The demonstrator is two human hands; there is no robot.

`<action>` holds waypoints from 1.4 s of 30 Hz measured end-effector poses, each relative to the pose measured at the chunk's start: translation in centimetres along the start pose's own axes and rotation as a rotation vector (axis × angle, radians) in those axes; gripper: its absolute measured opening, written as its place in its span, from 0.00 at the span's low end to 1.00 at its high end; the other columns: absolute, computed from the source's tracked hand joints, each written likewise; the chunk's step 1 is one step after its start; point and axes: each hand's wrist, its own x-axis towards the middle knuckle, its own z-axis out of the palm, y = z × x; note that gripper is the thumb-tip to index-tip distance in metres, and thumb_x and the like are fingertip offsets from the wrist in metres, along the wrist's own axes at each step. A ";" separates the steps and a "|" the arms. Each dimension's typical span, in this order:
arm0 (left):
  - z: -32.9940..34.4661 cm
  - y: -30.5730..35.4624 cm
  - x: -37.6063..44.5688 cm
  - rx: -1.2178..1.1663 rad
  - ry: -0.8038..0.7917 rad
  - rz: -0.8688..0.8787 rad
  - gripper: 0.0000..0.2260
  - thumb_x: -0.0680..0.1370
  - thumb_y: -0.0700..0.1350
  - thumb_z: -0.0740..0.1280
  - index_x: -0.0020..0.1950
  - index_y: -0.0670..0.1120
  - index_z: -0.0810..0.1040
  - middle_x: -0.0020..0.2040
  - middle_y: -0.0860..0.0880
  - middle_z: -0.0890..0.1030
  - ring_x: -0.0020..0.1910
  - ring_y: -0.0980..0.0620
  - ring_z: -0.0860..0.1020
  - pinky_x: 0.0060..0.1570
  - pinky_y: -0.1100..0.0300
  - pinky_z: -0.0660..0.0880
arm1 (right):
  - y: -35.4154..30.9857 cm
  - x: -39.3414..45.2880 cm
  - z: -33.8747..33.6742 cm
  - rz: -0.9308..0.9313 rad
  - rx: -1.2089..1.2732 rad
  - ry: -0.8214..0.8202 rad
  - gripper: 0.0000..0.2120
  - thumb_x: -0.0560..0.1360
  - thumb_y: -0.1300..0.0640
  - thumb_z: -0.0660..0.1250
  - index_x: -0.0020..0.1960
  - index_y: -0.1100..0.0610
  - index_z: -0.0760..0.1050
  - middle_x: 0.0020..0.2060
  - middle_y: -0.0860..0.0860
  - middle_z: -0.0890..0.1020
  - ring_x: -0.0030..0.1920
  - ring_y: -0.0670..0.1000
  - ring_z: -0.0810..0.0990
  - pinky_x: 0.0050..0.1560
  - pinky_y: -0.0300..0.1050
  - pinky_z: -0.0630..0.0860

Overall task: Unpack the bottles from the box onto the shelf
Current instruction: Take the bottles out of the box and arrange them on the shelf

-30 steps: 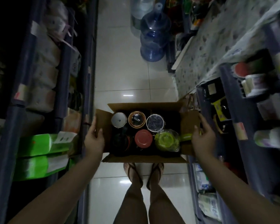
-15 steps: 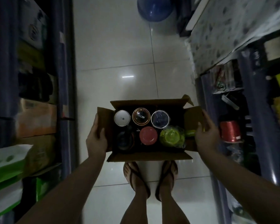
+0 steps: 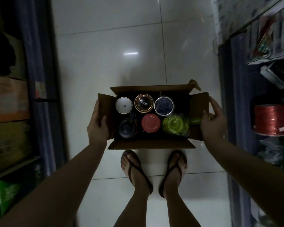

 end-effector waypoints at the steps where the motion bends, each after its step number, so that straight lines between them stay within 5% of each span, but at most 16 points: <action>1: 0.3 -0.4 0.0 -0.005 -0.003 -0.002 0.25 0.80 0.38 0.58 0.75 0.56 0.59 0.73 0.51 0.69 0.71 0.47 0.68 0.69 0.54 0.65 | 0.3 0.1 0.1 0.000 0.001 -0.009 0.24 0.79 0.62 0.59 0.68 0.39 0.67 0.41 0.52 0.82 0.38 0.46 0.79 0.40 0.43 0.78; 4: 0.9 -1.1 -0.2 -0.007 0.014 -0.058 0.26 0.81 0.40 0.57 0.74 0.62 0.58 0.72 0.51 0.70 0.68 0.45 0.71 0.67 0.47 0.70 | 1.3 0.2 0.3 0.001 0.005 -0.019 0.23 0.79 0.62 0.59 0.68 0.40 0.68 0.41 0.45 0.80 0.40 0.46 0.79 0.45 0.49 0.80; 8: 0.9 -2.0 -0.8 0.018 0.022 -0.082 0.25 0.81 0.41 0.56 0.73 0.65 0.57 0.68 0.48 0.74 0.60 0.44 0.76 0.58 0.50 0.75 | 2.6 0.1 0.3 0.015 -0.001 -0.008 0.20 0.79 0.61 0.60 0.68 0.44 0.68 0.43 0.36 0.73 0.44 0.41 0.76 0.54 0.54 0.79; 13: 1.1 -2.6 -1.3 0.030 0.047 -0.087 0.25 0.81 0.42 0.57 0.73 0.64 0.56 0.68 0.49 0.73 0.61 0.44 0.75 0.59 0.48 0.76 | 3.8 -0.1 0.6 0.052 0.032 0.021 0.16 0.79 0.57 0.60 0.65 0.45 0.69 0.49 0.46 0.77 0.50 0.51 0.78 0.52 0.58 0.79; 19: 0.8 -2.2 -0.8 0.073 0.084 -0.073 0.25 0.80 0.44 0.62 0.74 0.59 0.60 0.69 0.49 0.71 0.65 0.44 0.73 0.62 0.45 0.74 | 3.5 0.2 0.5 -0.003 -0.066 0.002 0.17 0.80 0.57 0.58 0.68 0.53 0.66 0.56 0.52 0.76 0.51 0.49 0.74 0.52 0.50 0.75; 22: 0.1 -0.4 -1.3 0.120 0.134 0.128 0.23 0.78 0.43 0.65 0.72 0.48 0.66 0.68 0.44 0.71 0.66 0.49 0.69 0.66 0.51 0.69 | 3.0 -0.5 -0.2 -0.095 -0.124 0.003 0.22 0.79 0.55 0.61 0.72 0.54 0.62 0.63 0.55 0.74 0.60 0.52 0.74 0.60 0.50 0.73; 25: 0.6 2.5 -1.9 0.120 0.061 0.290 0.21 0.76 0.41 0.67 0.69 0.46 0.69 0.65 0.44 0.74 0.64 0.51 0.70 0.64 0.61 0.67 | 1.8 -1.9 -1.1 -0.316 -0.217 -0.007 0.24 0.78 0.56 0.63 0.72 0.56 0.62 0.67 0.56 0.69 0.68 0.51 0.68 0.67 0.46 0.67; 28: 2.5 5.3 -2.7 0.049 -0.098 0.343 0.21 0.76 0.42 0.69 0.68 0.48 0.71 0.64 0.48 0.74 0.63 0.57 0.71 0.62 0.71 0.66 | 1.4 -4.1 -1.4 -0.349 -0.192 -0.137 0.24 0.77 0.56 0.63 0.72 0.53 0.63 0.67 0.53 0.69 0.66 0.49 0.68 0.65 0.46 0.69; 31: 5.2 7.1 -3.7 -0.102 -0.317 0.281 0.22 0.76 0.44 0.69 0.68 0.56 0.69 0.64 0.54 0.73 0.65 0.57 0.72 0.65 0.59 0.71 | 2.1 -5.9 -0.8 -0.363 -0.184 -0.249 0.26 0.76 0.56 0.66 0.72 0.51 0.63 0.68 0.51 0.69 0.66 0.47 0.68 0.64 0.48 0.71; 33: 7.3 7.8 -4.0 -0.133 -0.383 0.252 0.23 0.75 0.46 0.70 0.68 0.58 0.69 0.64 0.56 0.73 0.65 0.59 0.71 0.64 0.59 0.71 | 3.1 -6.3 -0.1 -0.335 -0.161 -0.290 0.30 0.74 0.55 0.69 0.72 0.50 0.62 0.69 0.51 0.69 0.67 0.47 0.67 0.63 0.47 0.71; 36: 10.1 8.3 -3.8 -0.112 -0.404 0.238 0.25 0.74 0.44 0.71 0.69 0.52 0.70 0.65 0.55 0.73 0.63 0.64 0.69 0.63 0.66 0.69 | 4.4 -6.1 1.2 -0.221 -0.098 -0.339 0.36 0.70 0.51 0.73 0.74 0.48 0.60 0.71 0.49 0.65 0.70 0.48 0.65 0.61 0.42 0.67; 42: 13.2 7.9 -3.4 0.013 -0.391 0.253 0.26 0.74 0.48 0.71 0.71 0.51 0.68 0.69 0.49 0.72 0.70 0.50 0.68 0.68 0.51 0.67 | 7.3 -4.8 2.8 -0.204 -0.149 -0.453 0.46 0.64 0.44 0.76 0.75 0.47 0.56 0.73 0.48 0.64 0.72 0.48 0.62 0.63 0.42 0.65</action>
